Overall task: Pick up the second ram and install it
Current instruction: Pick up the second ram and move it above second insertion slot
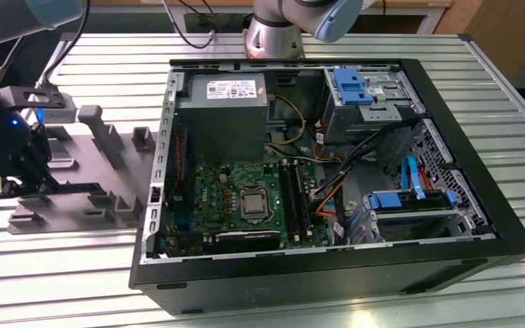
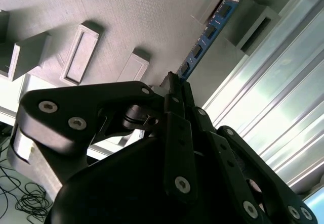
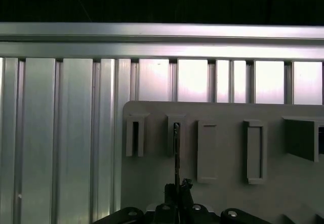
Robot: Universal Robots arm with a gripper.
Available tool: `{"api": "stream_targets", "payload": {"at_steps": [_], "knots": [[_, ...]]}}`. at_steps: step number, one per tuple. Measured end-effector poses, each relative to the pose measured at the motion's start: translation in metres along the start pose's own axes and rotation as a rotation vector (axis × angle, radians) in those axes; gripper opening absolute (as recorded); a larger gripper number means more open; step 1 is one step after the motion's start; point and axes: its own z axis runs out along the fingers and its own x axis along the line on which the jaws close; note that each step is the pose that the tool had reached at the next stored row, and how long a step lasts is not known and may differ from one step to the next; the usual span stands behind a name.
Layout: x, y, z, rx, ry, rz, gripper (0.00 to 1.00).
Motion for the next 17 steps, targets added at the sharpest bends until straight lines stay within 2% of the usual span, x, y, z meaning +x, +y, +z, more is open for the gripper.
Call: {"api": "stream_targets", "payload": {"at_steps": [17], "knots": [[-0.0002, 0.0000, -0.0044, 0.0000, 0.0000, 0.000, 0.14]]}}
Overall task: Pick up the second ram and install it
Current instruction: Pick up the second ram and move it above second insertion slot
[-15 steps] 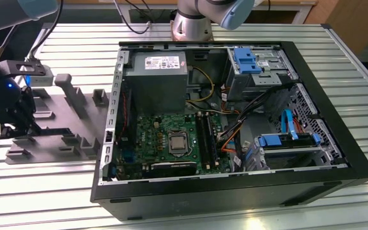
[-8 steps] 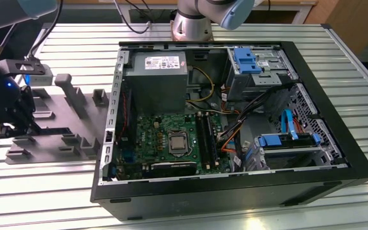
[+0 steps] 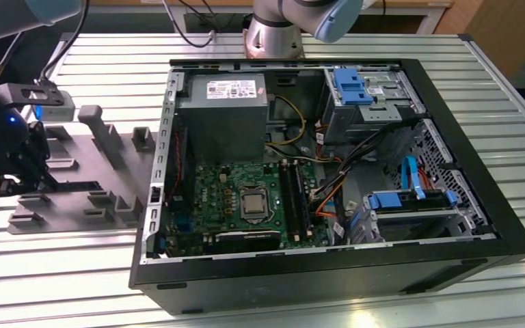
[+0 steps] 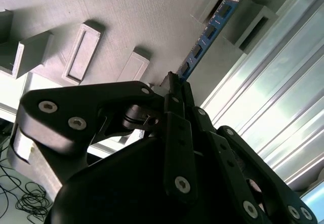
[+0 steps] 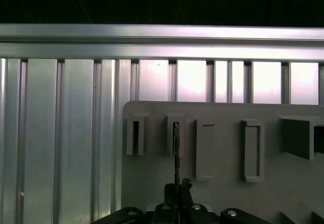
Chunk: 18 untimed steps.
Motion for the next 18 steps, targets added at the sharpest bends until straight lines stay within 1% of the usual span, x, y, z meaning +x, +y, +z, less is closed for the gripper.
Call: {"api": "stream_targets", "payload": {"at_steps": [6, 18], "knots": [[-0.0001, 0.0000, -0.0019, -0.0001, 0.0001, 0.000, 0.14], [-0.0004, 0.0000, -0.0092, -0.0001, 0.0001, 0.000, 0.14]]}}
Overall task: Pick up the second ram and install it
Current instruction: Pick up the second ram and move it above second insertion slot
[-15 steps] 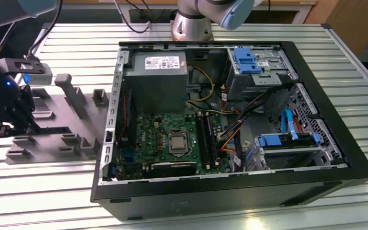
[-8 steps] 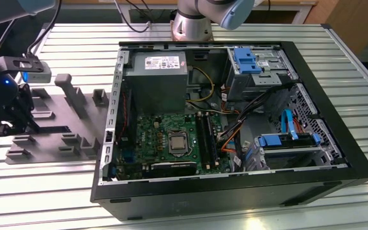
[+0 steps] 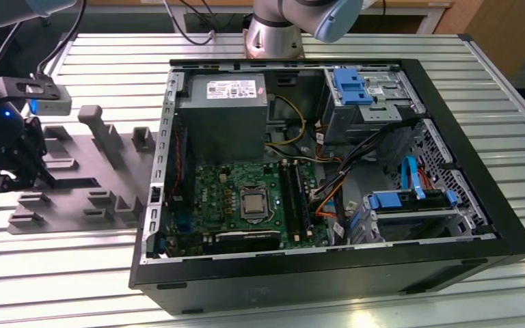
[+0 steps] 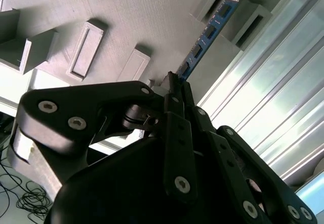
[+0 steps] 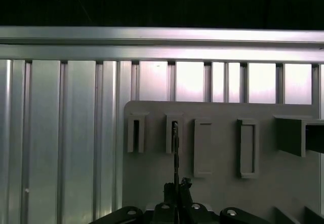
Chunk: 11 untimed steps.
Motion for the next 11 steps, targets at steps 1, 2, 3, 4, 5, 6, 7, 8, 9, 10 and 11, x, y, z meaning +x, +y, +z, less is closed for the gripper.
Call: {"api": "stream_targets", "payload": {"at_steps": [1, 2, 3, 4, 5, 6, 7, 8, 9, 10, 11], "knots": [[0.0000, 0.0000, -0.0007, 0.0001, -0.0001, 0.000, 0.14], [-0.0001, 0.0000, -0.0014, 0.0001, 0.0000, 0.000, 0.14], [-0.0001, 0.0000, -0.0022, 0.0001, 0.0000, 0.000, 0.14], [-0.0001, 0.0000, -0.0029, 0.0001, -0.0001, 0.000, 0.14], [-0.0001, 0.0000, -0.0036, 0.0001, 0.0000, 0.000, 0.14], [-0.0001, 0.0000, -0.0042, 0.0002, -0.0001, 0.000, 0.14], [-0.0002, 0.0000, -0.0049, 0.0001, 0.0000, 0.000, 0.14], [-0.0002, 0.0000, -0.0056, 0.0001, -0.0001, 0.000, 0.14], [-0.0002, 0.0000, -0.0063, 0.0000, 0.0000, 0.000, 0.14], [-0.0002, 0.0000, -0.0071, 0.0001, -0.0001, 0.000, 0.14], [-0.0002, 0.0000, -0.0078, 0.0001, -0.0001, 0.000, 0.14]]}}
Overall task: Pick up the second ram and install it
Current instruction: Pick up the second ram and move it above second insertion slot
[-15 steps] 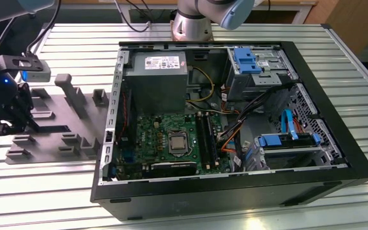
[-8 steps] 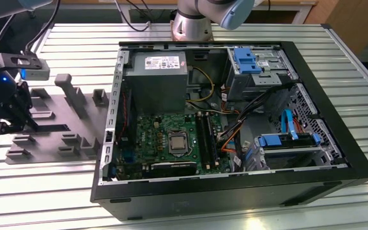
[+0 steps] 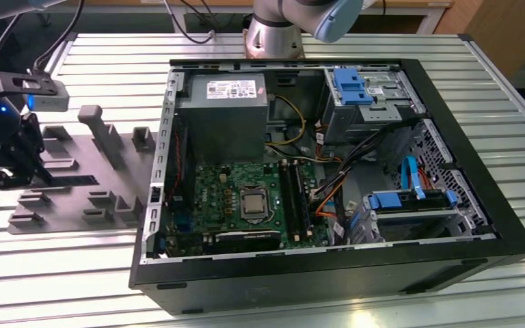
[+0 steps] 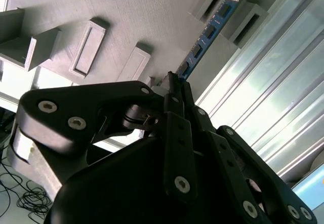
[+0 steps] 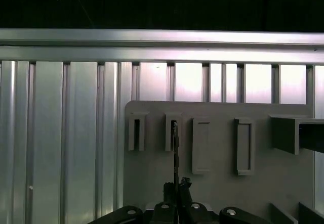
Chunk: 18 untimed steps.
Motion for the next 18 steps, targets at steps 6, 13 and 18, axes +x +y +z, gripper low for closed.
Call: {"api": "stream_targets", "payload": {"at_steps": [6, 13, 18], "knots": [[-0.0001, 0.0000, -0.0040, 0.0000, 0.0000, 0.000, 0.14], [-0.0003, 0.0000, -0.0083, 0.0000, 0.0000, 0.000, 0.14], [-0.0004, 0.0000, -0.0113, 0.0000, 0.0000, 0.000, 0.14]]}}
